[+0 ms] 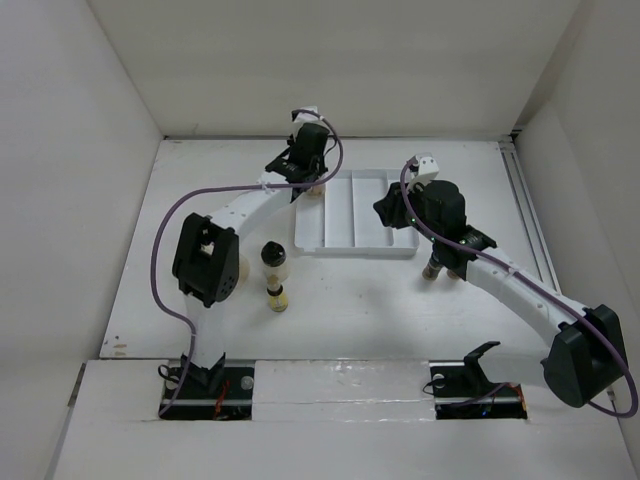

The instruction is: Organize the condiment bottles

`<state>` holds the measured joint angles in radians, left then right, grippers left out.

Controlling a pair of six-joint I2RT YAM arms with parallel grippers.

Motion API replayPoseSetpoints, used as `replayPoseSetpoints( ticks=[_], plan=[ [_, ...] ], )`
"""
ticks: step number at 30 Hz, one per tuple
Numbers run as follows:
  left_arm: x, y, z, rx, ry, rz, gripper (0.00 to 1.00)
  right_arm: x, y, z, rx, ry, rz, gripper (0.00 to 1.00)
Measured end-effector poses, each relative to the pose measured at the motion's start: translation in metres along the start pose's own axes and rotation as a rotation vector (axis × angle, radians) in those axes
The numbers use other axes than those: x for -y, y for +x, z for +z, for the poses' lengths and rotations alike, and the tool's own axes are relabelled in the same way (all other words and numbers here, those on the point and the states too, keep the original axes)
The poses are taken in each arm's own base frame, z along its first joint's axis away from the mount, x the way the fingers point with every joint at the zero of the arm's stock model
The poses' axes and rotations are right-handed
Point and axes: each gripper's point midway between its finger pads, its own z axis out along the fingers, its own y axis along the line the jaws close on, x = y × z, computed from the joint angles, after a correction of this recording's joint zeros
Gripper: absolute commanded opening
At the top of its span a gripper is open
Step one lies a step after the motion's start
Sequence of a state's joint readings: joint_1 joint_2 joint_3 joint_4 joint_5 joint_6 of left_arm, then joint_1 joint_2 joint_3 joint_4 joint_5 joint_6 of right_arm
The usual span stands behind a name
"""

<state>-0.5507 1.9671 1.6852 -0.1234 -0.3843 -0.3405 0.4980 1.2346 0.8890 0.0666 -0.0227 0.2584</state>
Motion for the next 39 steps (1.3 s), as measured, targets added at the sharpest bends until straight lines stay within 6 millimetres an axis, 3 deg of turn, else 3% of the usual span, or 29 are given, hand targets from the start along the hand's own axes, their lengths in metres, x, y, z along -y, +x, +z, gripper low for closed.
replayPoseSetpoints(
  ticks=[3,7,12,17,20,23,29,31,33,39],
  plan=[
    [0.001,-0.001,0.006,0.008,-0.004,0.005,0.13,0.000,0.000,0.000,0.000,0.000,0.000,0.45],
    [-0.001,0.007,0.013,-0.005,-0.019,0.020,0.26,0.000,0.000,0.000,0.000,0.000,0.000,0.45],
    [-0.003,0.016,0.019,-0.018,-0.033,0.037,0.32,0.000,0.000,0.000,0.000,0.000,0.000,0.45],
    [-0.004,0.010,0.019,0.003,-0.038,0.035,0.53,0.000,0.000,0.000,0.000,0.000,0.000,0.45],
    [-0.001,0.004,0.013,0.012,-0.029,0.034,0.53,0.000,0.000,0.000,0.000,0.000,0.000,0.45],
    [-0.002,-0.011,-0.013,0.037,-0.010,0.020,0.52,0.000,0.000,0.000,0.000,0.000,0.000,0.45],
    [-0.022,-0.030,-0.129,0.099,0.081,-0.058,0.47,0.000,0.000,0.000,0.000,0.000,0.000,0.45],
    [-0.042,-0.023,-0.160,0.109,0.085,-0.089,0.47,0.000,0.000,0.000,0.000,-0.001,0.000,0.45],
    [-0.062,-0.007,-0.178,0.092,0.063,-0.108,0.47,0.000,0.000,0.000,0.000,-0.001,0.000,0.45],
    [-0.096,0.059,-0.184,-0.049,-0.017,-0.108,0.43,0.000,0.000,0.000,0.000,-0.001,0.000,0.45]
  ],
)
